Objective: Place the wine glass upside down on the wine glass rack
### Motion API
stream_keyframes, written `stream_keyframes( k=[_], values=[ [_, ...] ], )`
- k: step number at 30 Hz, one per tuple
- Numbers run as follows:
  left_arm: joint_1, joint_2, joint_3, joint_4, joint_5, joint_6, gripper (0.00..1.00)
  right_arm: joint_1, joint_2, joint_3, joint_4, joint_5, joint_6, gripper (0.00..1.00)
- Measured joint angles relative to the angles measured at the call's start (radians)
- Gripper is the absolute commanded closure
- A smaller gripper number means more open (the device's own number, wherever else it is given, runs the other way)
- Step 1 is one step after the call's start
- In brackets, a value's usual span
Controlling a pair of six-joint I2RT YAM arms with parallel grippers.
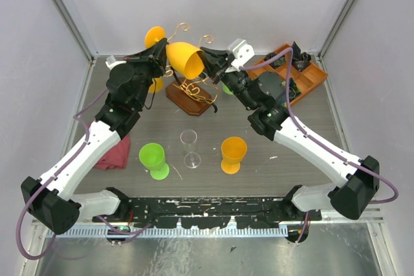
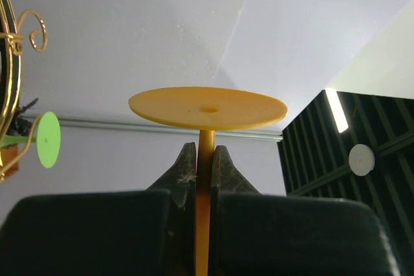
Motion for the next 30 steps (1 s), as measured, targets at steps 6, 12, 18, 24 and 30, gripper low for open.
stream_keyframes(
  k=[6, 12, 18, 24, 30],
  values=[
    [0.068, 0.016, 0.027, 0.002, 0.041, 0.155, 1.00, 0.005, 0.024, 0.023, -0.055, 0.016, -0.023, 0.58],
    [0.201, 0.015, 0.072, 0.018, 0.100, 0.436, 0.99, 0.008, 0.002, 0.026, -0.140, 0.087, -0.083, 0.45],
    [0.236, -0.053, 0.081, 0.036, 0.156, 0.853, 0.98, 0.010, -0.026, 0.041, -0.227, 0.243, -0.143, 0.41],
    [0.235, -0.237, -0.077, 0.035, 0.158, 1.182, 1.00, 0.010, -0.035, 0.051, -0.282, 0.348, -0.187, 0.39],
    [0.235, -0.336, -0.255, 0.007, 0.137, 1.406, 1.00, 0.010, -0.052, 0.050, -0.290, 0.382, -0.205, 0.38]
  ],
)
